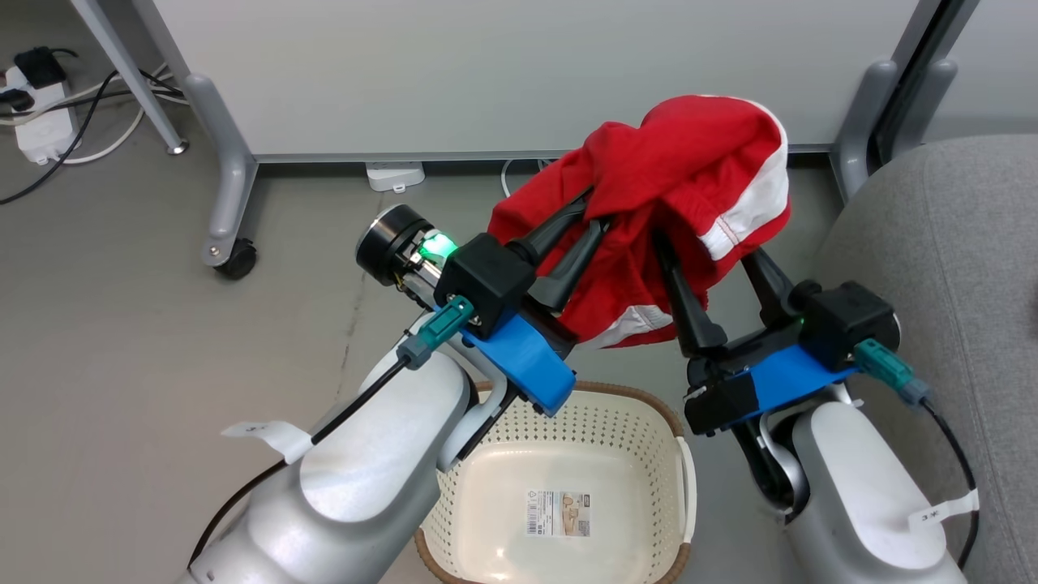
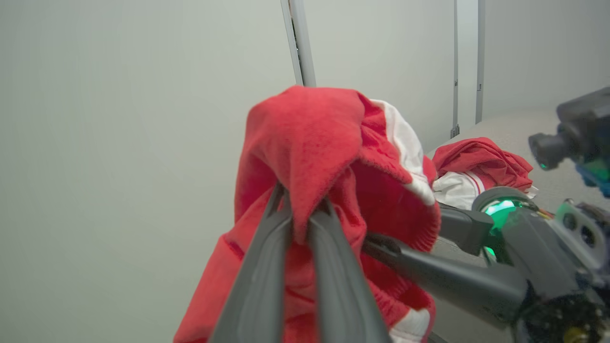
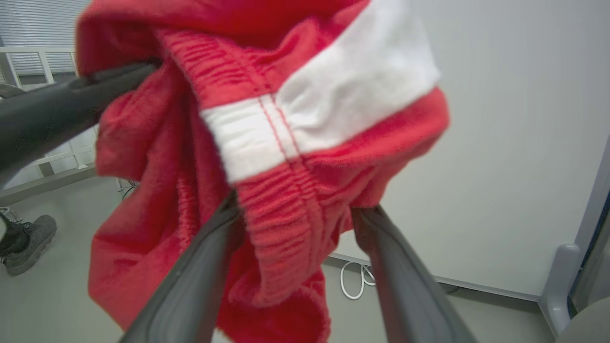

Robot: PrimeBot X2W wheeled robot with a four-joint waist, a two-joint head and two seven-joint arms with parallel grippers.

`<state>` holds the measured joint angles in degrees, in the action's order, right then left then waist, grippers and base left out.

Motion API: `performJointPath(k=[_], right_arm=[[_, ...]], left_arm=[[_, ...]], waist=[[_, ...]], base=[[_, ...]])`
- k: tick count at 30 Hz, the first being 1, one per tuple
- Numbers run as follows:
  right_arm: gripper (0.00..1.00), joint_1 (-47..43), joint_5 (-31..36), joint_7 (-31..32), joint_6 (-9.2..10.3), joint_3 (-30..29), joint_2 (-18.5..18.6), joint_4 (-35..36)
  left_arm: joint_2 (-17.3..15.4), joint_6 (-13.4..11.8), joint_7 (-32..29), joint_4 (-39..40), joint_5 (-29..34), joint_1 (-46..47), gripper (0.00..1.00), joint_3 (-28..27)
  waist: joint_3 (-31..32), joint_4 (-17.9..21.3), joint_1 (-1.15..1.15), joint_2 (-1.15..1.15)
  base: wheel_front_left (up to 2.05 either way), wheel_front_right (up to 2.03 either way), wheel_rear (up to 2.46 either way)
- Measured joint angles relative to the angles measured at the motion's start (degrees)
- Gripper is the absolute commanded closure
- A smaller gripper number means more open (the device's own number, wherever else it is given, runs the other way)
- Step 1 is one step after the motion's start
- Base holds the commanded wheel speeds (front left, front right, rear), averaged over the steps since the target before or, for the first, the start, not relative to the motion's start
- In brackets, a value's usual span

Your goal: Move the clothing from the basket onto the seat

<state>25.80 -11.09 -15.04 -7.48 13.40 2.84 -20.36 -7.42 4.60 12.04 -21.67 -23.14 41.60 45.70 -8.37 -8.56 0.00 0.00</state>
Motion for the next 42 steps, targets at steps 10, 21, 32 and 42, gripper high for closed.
performJointPath(k=[10, 21, 32, 42], right_arm=[[1.0, 1.25, -0.66, 0.0, 0.0, -0.32, 0.0, -0.89], [1.0, 1.19, -0.83, 0.0, 0.0, -0.38, 0.0, -0.66], [1.0, 1.02, -1.55, 0.0, 0.0, -1.41, 0.0, -0.14], [1.0, 1.04, -1.4, 0.01, 0.0, -3.45, 0.0, 0.36]], left_arm=[[0.05, 0.04, 0.37, -0.19, -0.49, -0.03, 1.0, 0.6], [-0.18, -0.02, 0.67, -0.57, -0.85, -0.04, 1.0, 1.13], [-0.34, -0.3, 0.97, -0.48, -1.2, -0.12, 0.0, 1.49], [-0.92, -0.92, 1.3, -0.14, -1.05, -0.42, 0.0, 1.94]], waist=[[0.07, -0.46, 0.0, 0.0], [0.19, -0.29, 0.0, 0.0], [-0.03, -0.44, 0.0, 0.0], [-1.17, -0.77, 0.0, 0.0]], base=[[0.0, 0.0, 0.0], [0.0, 0.0, 0.0], [0.0, 0.0, 0.0], [0.0, 0.0, 0.0]])
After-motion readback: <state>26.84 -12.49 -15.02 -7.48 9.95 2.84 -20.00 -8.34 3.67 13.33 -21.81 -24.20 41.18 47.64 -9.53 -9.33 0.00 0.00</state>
